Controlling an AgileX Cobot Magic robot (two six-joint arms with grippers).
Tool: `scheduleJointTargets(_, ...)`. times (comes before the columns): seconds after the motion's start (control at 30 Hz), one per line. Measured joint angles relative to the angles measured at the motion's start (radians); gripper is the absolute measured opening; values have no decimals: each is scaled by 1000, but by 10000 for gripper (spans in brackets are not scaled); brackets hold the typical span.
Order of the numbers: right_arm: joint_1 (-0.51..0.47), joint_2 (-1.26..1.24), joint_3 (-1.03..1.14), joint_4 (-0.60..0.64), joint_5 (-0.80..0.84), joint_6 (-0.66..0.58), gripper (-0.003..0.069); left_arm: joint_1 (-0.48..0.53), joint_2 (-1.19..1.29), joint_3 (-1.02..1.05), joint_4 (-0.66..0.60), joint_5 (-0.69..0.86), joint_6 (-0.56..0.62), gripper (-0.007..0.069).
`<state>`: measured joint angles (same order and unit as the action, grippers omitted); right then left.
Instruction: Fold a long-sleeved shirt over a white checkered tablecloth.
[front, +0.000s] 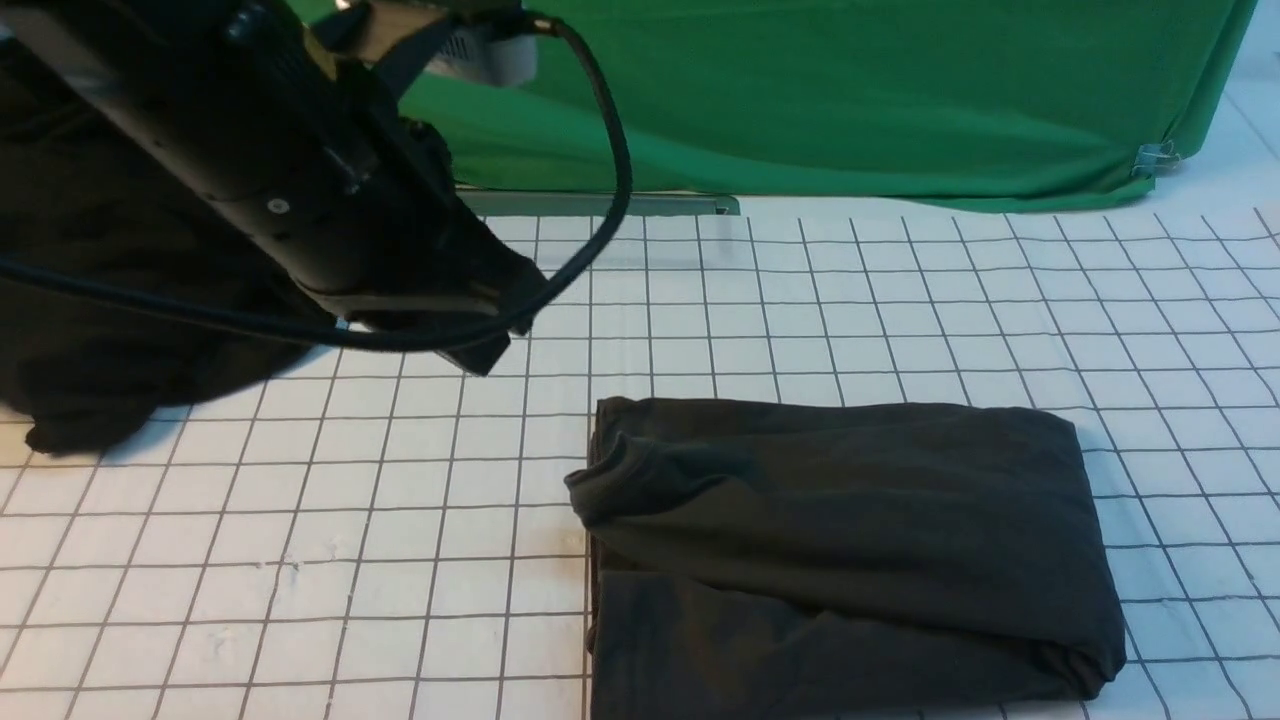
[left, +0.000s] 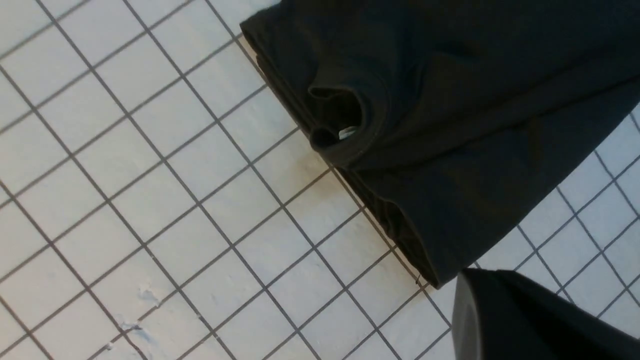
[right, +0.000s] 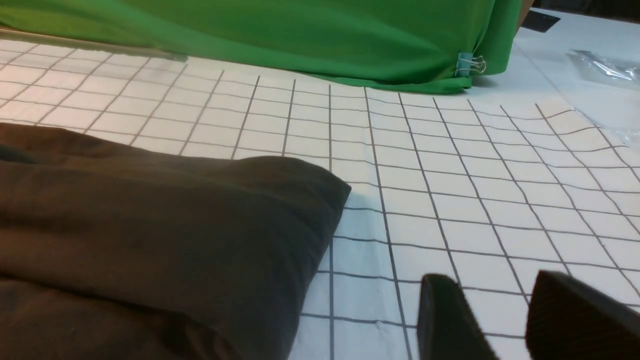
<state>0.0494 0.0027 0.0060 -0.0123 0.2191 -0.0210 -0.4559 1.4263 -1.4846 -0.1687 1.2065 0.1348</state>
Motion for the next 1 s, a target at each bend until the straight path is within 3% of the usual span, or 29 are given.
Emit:
scheduleJointTargets(0.53, 0, 0, 0, 0, 0, 0, 239, 0, -563, 38, -4, -36, -24, 0)
scheduleJointTargets(0.83, 0, 0, 0, 0, 1, 0, 239, 0, -1032, 499, -78, -446, -13, 0)
scheduleJointTargets(1.0, 0, 0, 0, 0, 1, 0, 241, 0, -1196, 842, -173, -854, -24, 0)
